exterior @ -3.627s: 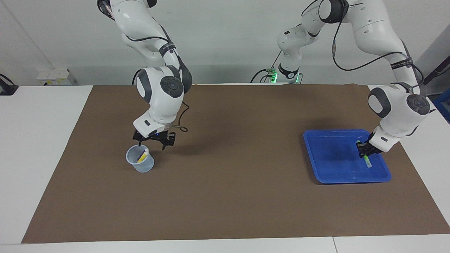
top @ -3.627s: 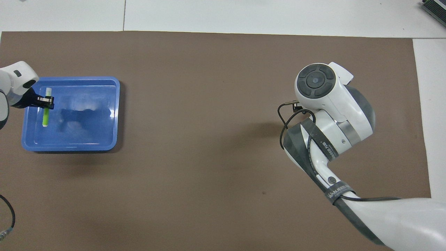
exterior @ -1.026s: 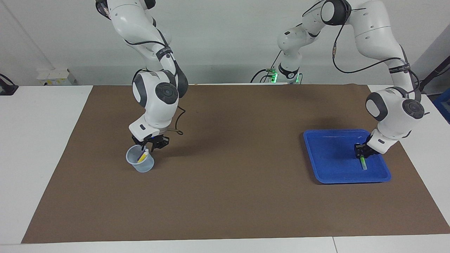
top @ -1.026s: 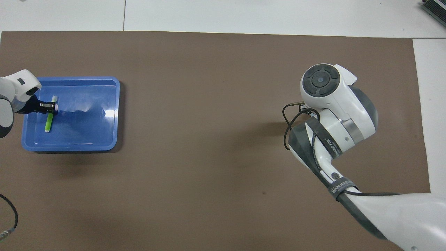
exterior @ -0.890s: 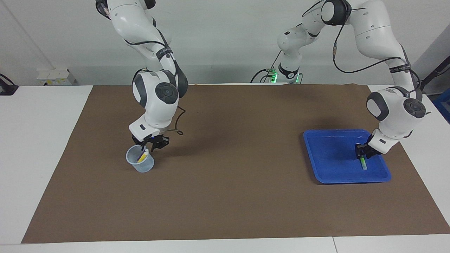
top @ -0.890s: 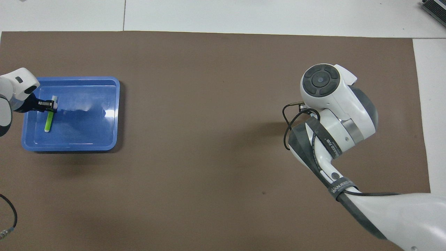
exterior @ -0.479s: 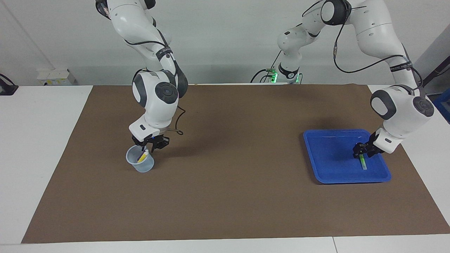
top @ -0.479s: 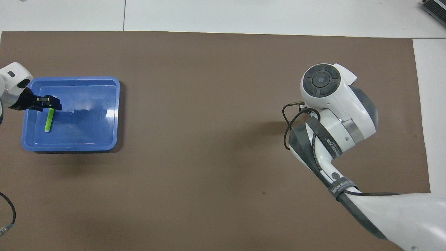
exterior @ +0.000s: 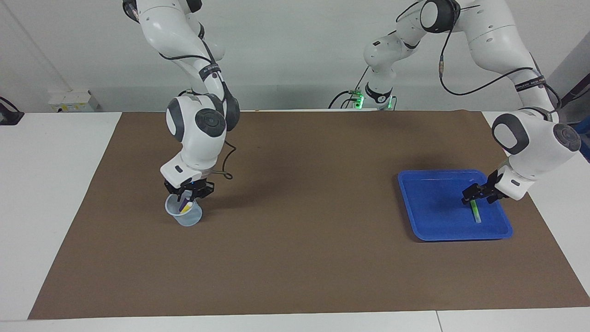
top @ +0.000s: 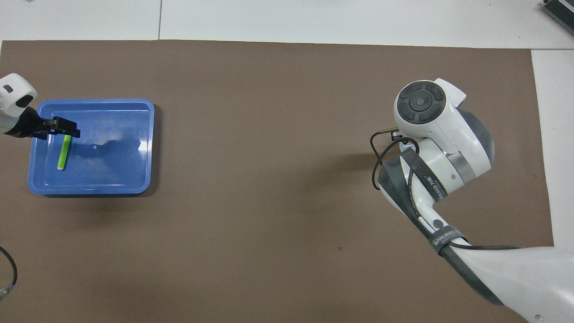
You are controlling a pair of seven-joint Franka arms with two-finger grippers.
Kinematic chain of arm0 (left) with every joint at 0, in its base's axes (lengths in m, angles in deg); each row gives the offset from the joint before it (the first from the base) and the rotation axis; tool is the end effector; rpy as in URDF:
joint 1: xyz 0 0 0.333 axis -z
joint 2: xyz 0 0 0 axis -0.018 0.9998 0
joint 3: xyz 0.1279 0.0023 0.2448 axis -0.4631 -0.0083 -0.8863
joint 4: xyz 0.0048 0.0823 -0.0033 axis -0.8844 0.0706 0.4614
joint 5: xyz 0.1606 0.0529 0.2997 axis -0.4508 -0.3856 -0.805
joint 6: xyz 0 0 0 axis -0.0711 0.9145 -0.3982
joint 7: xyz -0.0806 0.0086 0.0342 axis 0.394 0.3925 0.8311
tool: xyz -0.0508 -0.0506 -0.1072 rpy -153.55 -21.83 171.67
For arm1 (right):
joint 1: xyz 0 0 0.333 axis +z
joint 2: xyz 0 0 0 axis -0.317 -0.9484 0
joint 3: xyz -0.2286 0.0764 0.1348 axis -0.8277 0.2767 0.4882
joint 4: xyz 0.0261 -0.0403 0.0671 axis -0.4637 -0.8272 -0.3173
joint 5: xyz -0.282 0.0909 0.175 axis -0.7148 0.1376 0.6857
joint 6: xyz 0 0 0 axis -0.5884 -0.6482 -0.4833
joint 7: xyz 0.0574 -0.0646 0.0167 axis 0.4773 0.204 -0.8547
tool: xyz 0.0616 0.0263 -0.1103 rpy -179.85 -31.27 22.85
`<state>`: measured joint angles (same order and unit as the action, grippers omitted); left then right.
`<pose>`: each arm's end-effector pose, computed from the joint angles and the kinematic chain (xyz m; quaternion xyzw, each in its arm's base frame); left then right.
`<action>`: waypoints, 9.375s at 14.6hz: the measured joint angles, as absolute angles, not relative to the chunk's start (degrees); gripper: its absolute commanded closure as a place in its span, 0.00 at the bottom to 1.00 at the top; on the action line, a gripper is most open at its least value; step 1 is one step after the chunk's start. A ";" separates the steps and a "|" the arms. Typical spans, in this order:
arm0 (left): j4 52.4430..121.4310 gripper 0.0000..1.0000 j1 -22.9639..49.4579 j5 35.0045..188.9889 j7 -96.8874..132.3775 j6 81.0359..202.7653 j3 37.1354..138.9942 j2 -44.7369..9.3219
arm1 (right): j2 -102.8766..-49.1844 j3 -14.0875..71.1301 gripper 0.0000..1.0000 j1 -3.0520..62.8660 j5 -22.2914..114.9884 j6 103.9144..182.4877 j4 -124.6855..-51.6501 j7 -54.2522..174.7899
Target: Right arm passes pens to left for tray arrangement
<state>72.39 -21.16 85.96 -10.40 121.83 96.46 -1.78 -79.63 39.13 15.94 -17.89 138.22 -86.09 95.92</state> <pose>0.5943 0.1250 0.3199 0.9991 -0.0113 -0.0073 0.0394 0.5680 0.0946 0.3467 0.9755 0.0170 0.0263 0.2180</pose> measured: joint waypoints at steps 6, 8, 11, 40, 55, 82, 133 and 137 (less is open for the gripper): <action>70.23 0.04 -20.18 86.36 -4.34 116.66 97.31 -2.08 | -79.63 39.55 0.76 16.18 -17.89 138.22 -86.08 95.92; 69.81 0.04 -18.34 86.99 1.65 113.57 97.76 -3.00 | -79.63 39.55 0.79 16.18 -17.89 138.22 -86.08 95.92; 69.67 0.04 -15.38 89.19 9.33 109.24 97.88 -5.24 | -79.63 39.55 0.88 16.18 -17.89 138.22 -86.08 95.92; 70.50 0.08 -12.32 129.26 65.17 91.66 98.08 -7.99 | -64.33 40.08 1.00 15.22 11.12 123.17 -70.72 86.06; 70.48 0.11 -6.56 137.97 83.69 95.24 103.25 -14.12 | -64.26 40.28 1.00 18.29 36.13 136.00 -68.84 105.11; 72.61 0.22 -5.12 147.62 97.88 107.59 107.99 -19.57 | -68.86 40.43 1.00 32.69 36.98 153.29 -71.88 115.47; 93.81 1.00 -15.99 97.43 7.45 116.40 106.54 -28.51 | -66.10 39.45 0.00 12.86 25.99 143.29 -83.89 77.53; 94.30 1.00 -16.37 90.72 2.79 120.44 106.74 -27.28 | -66.81 39.45 0.10 10.80 13.25 144.34 -87.01 73.10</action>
<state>94.30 -16.37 90.72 2.79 120.44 106.74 -27.28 -66.81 39.45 10.80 13.25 144.34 -87.01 73.10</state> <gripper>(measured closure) 0.828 0.044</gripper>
